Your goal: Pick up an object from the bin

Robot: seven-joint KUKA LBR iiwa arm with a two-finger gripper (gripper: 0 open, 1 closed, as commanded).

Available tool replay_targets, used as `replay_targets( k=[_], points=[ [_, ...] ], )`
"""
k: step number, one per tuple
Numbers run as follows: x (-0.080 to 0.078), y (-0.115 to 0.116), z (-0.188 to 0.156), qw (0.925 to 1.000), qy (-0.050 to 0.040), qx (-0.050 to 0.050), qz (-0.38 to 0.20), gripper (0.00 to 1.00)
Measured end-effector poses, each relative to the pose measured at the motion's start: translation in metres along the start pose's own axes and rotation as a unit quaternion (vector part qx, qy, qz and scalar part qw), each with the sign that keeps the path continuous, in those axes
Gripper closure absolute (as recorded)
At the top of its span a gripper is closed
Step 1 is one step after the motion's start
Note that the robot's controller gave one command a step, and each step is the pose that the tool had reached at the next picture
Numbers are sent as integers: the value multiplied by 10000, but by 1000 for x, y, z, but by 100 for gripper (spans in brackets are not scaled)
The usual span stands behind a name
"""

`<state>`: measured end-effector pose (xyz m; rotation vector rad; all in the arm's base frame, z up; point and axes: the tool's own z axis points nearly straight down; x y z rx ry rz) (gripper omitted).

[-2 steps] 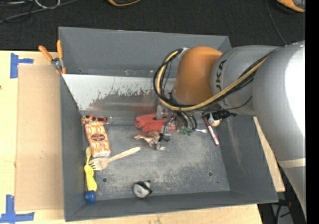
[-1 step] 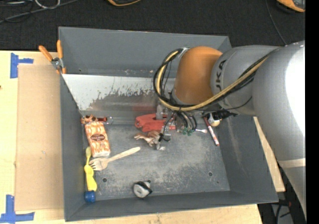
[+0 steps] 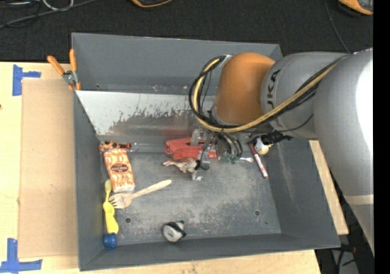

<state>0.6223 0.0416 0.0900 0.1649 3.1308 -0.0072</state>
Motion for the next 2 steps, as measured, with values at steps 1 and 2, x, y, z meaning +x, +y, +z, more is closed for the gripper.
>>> replay_targets(
  k=[1, 2],
  points=[
    [1, 0, -26, 10000, 3, -2, -7, 100],
    [1, 0, -51, 10000, 14, 0, -6, 100]
  ],
)
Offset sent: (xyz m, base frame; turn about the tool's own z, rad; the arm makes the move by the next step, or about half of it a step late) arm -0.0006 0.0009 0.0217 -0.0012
